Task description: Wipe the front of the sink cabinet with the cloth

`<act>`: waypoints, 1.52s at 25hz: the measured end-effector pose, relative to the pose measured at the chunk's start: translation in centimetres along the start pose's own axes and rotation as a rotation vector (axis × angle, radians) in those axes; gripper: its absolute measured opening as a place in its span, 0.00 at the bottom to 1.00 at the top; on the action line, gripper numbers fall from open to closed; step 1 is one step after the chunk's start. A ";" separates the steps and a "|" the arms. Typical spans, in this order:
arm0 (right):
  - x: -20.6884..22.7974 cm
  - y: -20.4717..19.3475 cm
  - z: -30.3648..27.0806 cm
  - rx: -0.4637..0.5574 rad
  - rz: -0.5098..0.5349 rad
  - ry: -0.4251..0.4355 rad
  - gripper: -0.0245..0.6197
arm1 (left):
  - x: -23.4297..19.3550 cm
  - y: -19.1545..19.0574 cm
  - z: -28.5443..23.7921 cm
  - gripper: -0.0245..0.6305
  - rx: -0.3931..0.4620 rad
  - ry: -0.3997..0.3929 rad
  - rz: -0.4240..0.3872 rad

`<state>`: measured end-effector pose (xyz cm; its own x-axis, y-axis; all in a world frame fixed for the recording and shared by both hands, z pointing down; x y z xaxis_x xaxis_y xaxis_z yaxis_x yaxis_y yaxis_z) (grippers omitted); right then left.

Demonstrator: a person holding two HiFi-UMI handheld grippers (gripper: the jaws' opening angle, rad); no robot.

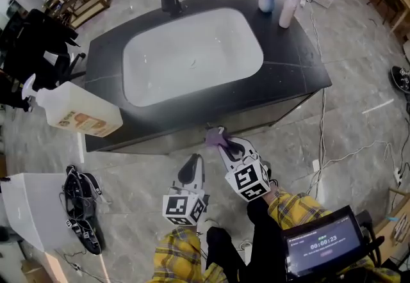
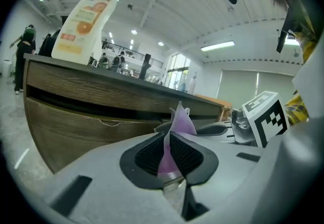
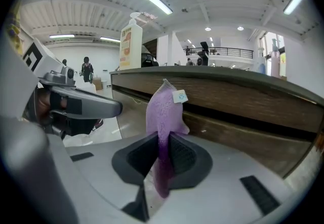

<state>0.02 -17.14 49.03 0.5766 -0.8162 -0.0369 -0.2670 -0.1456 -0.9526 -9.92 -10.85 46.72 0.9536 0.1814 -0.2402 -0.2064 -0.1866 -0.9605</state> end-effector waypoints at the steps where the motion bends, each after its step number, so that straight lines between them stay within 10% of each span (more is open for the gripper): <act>1: 0.5 -0.4 -0.2 -0.001 0.002 0.002 0.10 | 0.1 -0.3 -0.7 0.09 -0.003 0.004 0.000; 15: 5.0 -3.5 -0.7 -0.006 0.026 0.022 0.10 | 2.1 -2.8 -6.0 0.09 -0.029 0.003 0.008; 38: 18.6 -8.0 8.4 -0.044 -0.009 -0.196 0.10 | 13.1 -5.7 -15.0 0.09 -0.075 -0.169 0.019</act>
<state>19.34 -26.45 53.44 0.7174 -0.6907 -0.0910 -0.2925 -0.1802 -0.9391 7.00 -21.93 51.15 0.8979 0.3355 -0.2849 -0.2014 -0.2623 -0.9437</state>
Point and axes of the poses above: the fingertips, and each gripper's own axes: z backward along the fingers, x to its right, y out of its top, the point moved 4 cm from there along z, backward along the fingers, and after that the axes turned 11 degrees about x, right-handed, at the moved point
